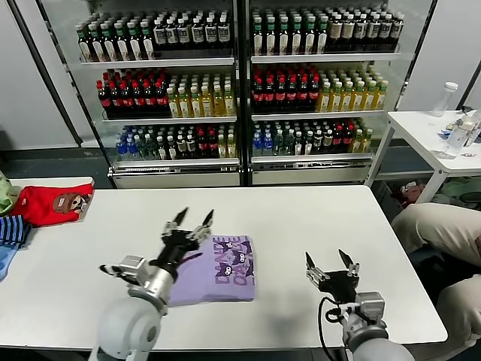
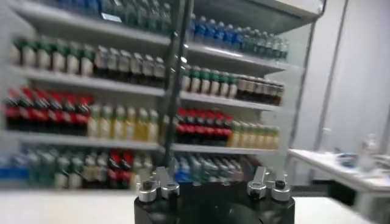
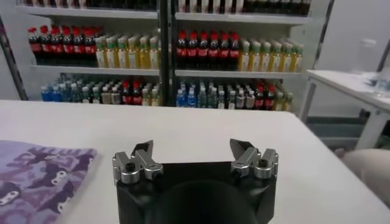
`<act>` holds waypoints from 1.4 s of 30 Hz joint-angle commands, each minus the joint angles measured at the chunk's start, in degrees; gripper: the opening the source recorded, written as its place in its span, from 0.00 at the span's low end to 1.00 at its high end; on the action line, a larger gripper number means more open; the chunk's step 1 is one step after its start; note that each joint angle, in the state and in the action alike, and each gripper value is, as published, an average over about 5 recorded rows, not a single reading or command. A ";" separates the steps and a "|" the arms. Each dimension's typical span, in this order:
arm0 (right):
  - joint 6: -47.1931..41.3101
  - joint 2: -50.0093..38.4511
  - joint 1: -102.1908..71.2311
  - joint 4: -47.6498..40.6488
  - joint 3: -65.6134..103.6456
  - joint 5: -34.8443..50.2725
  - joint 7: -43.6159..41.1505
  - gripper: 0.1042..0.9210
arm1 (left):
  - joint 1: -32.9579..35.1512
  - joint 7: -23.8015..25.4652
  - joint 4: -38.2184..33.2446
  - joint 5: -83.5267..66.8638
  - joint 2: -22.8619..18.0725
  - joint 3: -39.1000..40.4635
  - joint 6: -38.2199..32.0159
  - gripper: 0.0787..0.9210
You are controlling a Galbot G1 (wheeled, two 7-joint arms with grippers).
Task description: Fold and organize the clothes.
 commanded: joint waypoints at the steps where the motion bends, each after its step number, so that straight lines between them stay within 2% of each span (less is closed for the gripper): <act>1: -3.83 3.96 14.15 -8.69 -14.22 10.22 4.84 0.88 | 9.47 2.32 0.46 12.53 6.16 -12.92 -12.64 0.81; 4: -4.50 6.13 17.05 -11.81 -19.57 11.56 7.42 0.88 | 11.18 2.98 -0.29 12.91 5.15 -12.50 -13.27 0.87; 11: -4.64 10.10 20.06 -18.96 -23.09 13.38 12.64 0.88 | 10.98 3.83 0.06 14.23 2.93 -10.77 -13.61 0.88; 28: -4.50 13.33 20.68 -23.72 -23.56 13.94 12.17 0.87 | 11.06 3.95 1.48 14.76 2.36 -10.29 -13.69 0.88; 32: -4.49 13.17 20.50 -23.68 -23.14 14.09 12.28 0.77 | 10.90 3.96 1.87 14.54 2.34 -10.17 -13.72 0.88; 42: -3.37 11.89 19.09 -21.38 -20.29 14.52 10.81 0.42 | 9.54 4.01 3.73 14.24 2.08 -9.33 -14.07 0.88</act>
